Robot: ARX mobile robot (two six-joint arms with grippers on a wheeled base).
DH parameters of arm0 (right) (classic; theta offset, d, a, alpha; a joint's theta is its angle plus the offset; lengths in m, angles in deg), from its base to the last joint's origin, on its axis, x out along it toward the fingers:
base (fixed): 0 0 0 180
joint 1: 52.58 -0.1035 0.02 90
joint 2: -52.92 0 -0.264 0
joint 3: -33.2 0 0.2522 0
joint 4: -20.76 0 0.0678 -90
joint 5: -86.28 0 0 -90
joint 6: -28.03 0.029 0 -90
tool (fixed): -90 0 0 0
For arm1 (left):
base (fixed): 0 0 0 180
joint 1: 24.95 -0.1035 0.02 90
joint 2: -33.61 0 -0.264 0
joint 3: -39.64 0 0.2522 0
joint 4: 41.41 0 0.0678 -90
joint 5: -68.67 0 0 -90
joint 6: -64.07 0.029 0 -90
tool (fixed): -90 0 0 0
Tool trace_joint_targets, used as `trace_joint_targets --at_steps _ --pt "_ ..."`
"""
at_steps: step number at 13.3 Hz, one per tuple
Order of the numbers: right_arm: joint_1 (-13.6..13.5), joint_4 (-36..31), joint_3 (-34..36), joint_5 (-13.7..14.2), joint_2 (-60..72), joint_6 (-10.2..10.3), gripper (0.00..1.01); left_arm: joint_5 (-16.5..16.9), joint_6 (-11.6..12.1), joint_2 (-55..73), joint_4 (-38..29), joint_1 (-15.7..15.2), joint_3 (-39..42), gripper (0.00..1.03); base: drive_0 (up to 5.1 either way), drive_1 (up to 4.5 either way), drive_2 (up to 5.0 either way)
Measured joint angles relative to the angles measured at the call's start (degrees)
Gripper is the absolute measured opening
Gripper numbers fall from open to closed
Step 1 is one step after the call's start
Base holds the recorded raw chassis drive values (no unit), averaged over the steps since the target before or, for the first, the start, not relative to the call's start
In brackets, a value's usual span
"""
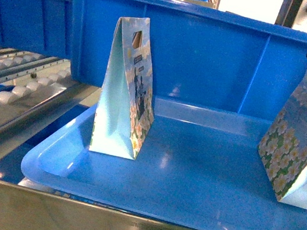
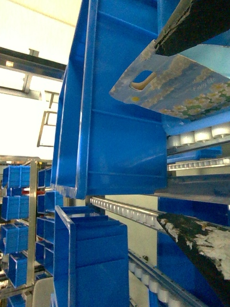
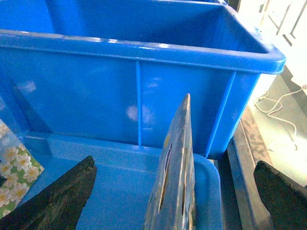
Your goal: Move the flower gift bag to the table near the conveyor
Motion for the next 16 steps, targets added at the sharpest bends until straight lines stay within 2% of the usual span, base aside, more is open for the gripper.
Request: trace_joint_targets --at_steps 3,7,9,16 --pt "-0.1 -0.8 -0.2 0.3 3.3 -0.1 0.98 0.0 0.0 0.0 0.0 0.0 0.0 0.98 0.0 0.0 0.0" --pt "0.2 -4.1 -0.2 2.1 8.8 -3.0 0.98 0.0 0.0 0.0 0.0 0.0 0.0 0.98 0.0 0.0 0.0" --pt "1.0 -5.3 -0.2 2.2 9.6 -3.4 0.96 0.0 0.0 0.0 0.0 0.0 0.0 0.98 0.0 0.0 0.0" --pt "0.1 -7.4 0.5 2.6 8.9 -3.7 0.16 0.0 0.0 0.0 0.0 0.0 0.0 0.98 0.0 0.0 0.0"
